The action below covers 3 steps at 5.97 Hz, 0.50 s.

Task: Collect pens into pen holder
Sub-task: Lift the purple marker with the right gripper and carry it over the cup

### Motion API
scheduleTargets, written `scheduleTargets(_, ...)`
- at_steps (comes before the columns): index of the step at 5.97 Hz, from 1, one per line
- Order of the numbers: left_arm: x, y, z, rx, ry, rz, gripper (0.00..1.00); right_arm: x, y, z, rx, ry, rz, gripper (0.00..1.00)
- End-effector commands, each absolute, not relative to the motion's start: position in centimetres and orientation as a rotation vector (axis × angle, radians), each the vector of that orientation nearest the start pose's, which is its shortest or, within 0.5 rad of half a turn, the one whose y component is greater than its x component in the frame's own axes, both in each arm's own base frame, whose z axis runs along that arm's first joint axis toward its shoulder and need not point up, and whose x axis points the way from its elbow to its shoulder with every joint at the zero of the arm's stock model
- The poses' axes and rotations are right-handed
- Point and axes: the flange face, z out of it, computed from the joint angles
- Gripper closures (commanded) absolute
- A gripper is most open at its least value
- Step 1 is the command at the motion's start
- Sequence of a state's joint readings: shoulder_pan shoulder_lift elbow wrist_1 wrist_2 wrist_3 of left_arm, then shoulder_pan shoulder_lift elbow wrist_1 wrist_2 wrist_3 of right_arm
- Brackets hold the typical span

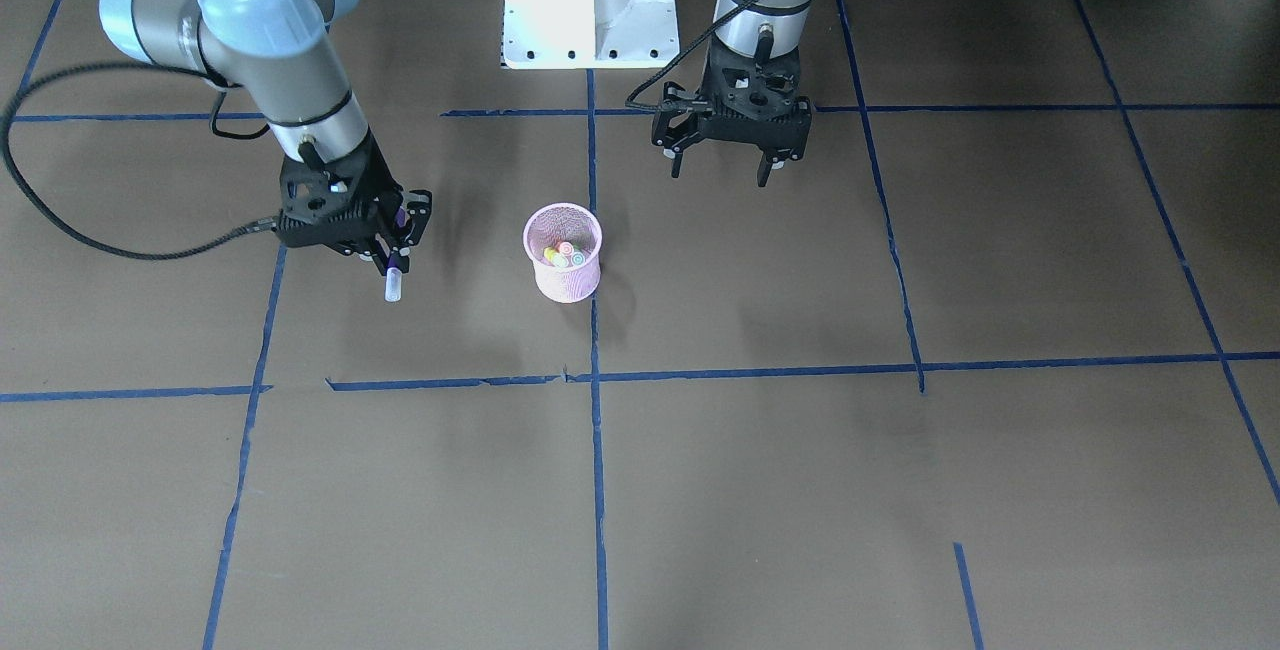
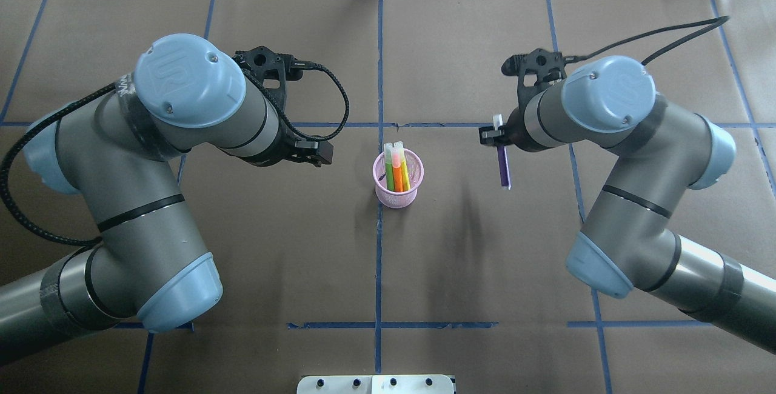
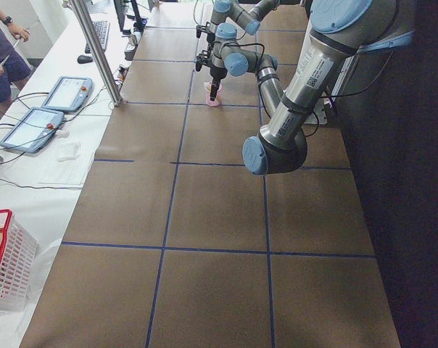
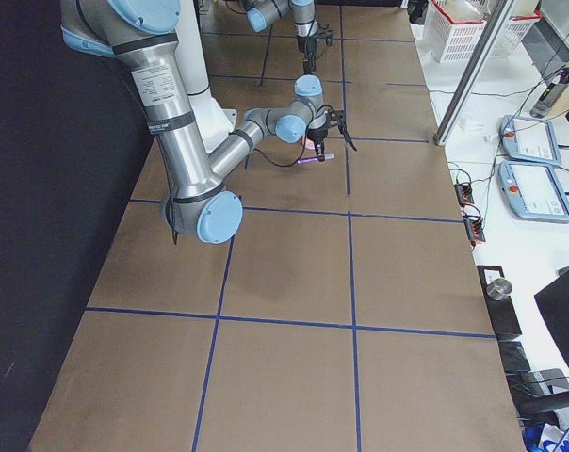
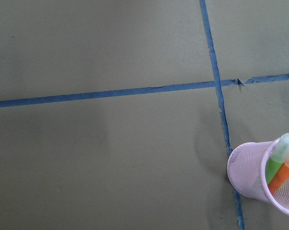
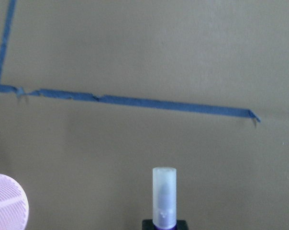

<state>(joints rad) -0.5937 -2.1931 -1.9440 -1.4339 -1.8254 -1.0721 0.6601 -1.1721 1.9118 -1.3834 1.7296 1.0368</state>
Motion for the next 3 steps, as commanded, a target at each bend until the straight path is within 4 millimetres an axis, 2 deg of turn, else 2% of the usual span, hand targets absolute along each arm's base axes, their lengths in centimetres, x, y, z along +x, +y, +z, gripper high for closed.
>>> scheduleTargets(1, 44.2, -42.6, 18.0, 0.230, 0.835, 0.028, 0.00, -36.2, -45.2, 20.0, 0.638, -0.876, 0.183, 1.00)
scheduleTargets(2, 44.2, -42.6, 18.1, 0.229, 0.833, 0.028, 0.00, -38.5, -43.7, 17.2, 0.739, -0.881, 0.294, 1.00)
scheduleTargets(3, 44.2, -42.5, 17.9, 0.230, 0.838, 0.028, 0.00, -42.6, -40.6, 16.6, 0.823, -0.852, 0.356, 1.00)
